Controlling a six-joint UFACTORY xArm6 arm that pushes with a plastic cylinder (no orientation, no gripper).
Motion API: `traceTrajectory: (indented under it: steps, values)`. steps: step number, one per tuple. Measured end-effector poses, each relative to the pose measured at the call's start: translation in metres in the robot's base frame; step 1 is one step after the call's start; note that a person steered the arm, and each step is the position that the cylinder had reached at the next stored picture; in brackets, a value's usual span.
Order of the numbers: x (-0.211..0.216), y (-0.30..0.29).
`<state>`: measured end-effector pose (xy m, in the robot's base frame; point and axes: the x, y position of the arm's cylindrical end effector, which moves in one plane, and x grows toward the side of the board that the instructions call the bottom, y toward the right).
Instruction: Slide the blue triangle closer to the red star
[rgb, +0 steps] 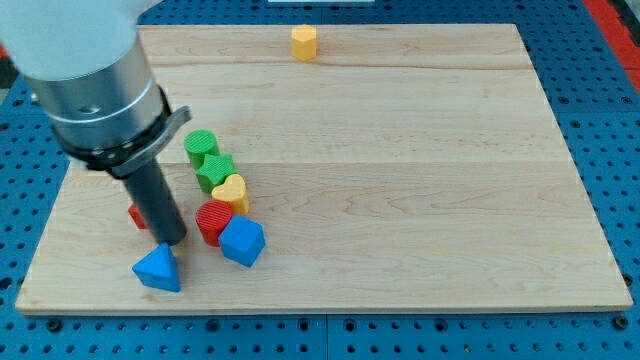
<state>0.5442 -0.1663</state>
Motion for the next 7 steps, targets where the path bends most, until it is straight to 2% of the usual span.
traceTrajectory:
  steps: [1, 3, 4, 7]
  values:
    - [0.02, -0.039]
    - [0.055, -0.051]
    - [0.074, -0.014]
    - [0.06, 0.027]
